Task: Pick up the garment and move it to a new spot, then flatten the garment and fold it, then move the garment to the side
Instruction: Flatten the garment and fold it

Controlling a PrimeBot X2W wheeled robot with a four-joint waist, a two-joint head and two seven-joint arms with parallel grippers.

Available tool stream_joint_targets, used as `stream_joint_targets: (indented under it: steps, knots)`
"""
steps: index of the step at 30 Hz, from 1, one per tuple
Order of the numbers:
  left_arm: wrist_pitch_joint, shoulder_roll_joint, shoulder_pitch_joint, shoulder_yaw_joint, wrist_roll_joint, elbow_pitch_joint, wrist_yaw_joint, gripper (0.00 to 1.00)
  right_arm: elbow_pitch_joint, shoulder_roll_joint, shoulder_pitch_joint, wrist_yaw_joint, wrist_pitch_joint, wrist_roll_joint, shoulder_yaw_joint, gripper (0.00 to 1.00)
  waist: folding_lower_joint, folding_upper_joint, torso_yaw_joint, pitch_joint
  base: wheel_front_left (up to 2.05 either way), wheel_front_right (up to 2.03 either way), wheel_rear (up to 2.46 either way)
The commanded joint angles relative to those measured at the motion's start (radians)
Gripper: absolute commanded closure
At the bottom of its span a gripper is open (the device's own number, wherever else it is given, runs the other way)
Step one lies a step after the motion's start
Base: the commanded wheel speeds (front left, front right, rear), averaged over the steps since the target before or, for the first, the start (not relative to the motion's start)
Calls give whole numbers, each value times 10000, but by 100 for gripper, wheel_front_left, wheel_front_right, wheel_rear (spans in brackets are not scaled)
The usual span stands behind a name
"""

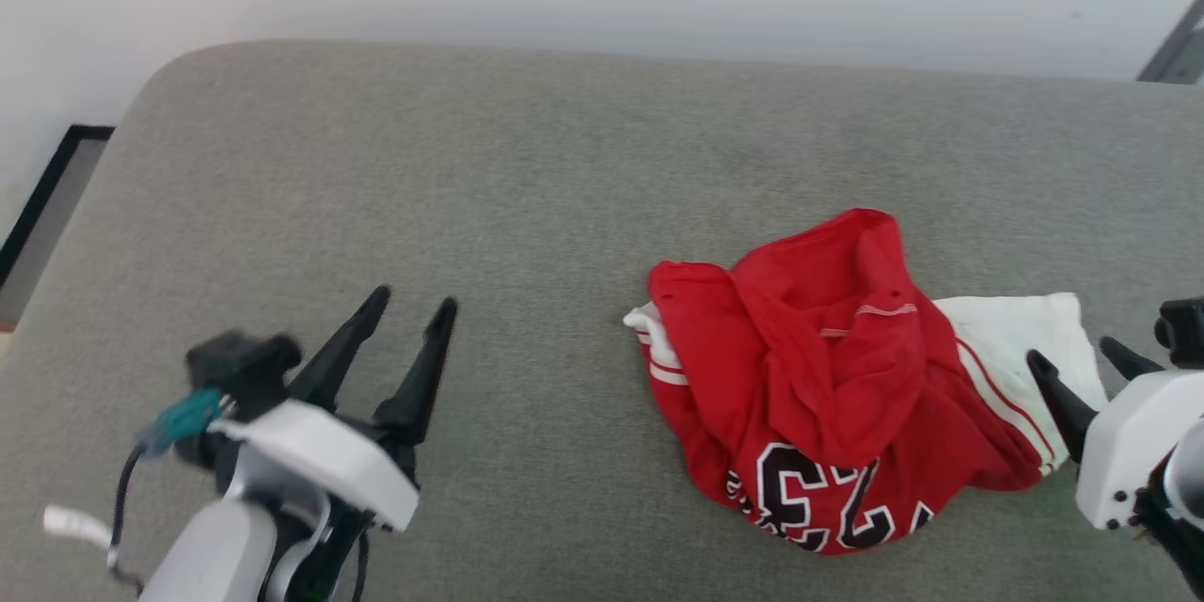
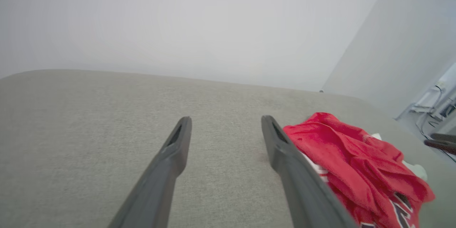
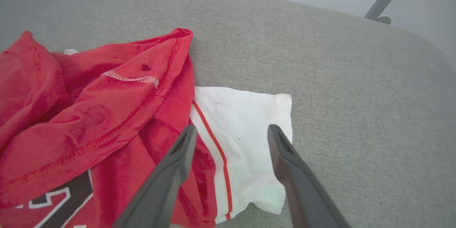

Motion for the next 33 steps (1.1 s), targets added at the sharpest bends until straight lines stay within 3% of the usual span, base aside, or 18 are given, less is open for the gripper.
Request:
stream_joint_targets:
  steps: [1,14,19,27,33]
  knots:
    - [469,195,-397,-300,-233,-201,-28,0,-47,224,-61,-3,-408,-192,30,0,0,0,-223,-93,0,0,0]
    - [3859,1367,-3089,-2725,-1584,-686,-28,0,494,1498,-594,-3,-3673,-1571,-353,0,0,0,-1614,12,0,0,0]
    - [5076,1484,-4280,-3476,-2152,-232,-28,0,977,2077,-755,-3,-4525,-1838,-394,0,0,0,-2305,161,0,0,0]
    - [6974,1492,-5387,-4176,-2611,1188,-5,0,1713,2600,-1050,-1,-5206,-1912,-202,0,0,0,-3242,381,0,0,0]
    - [7867,1409,-5720,-4570,-2508,2105,144,0,2014,2673,-1137,-1,-5314,-1845,-183,0,0,0,-3567,575,0,0,0]
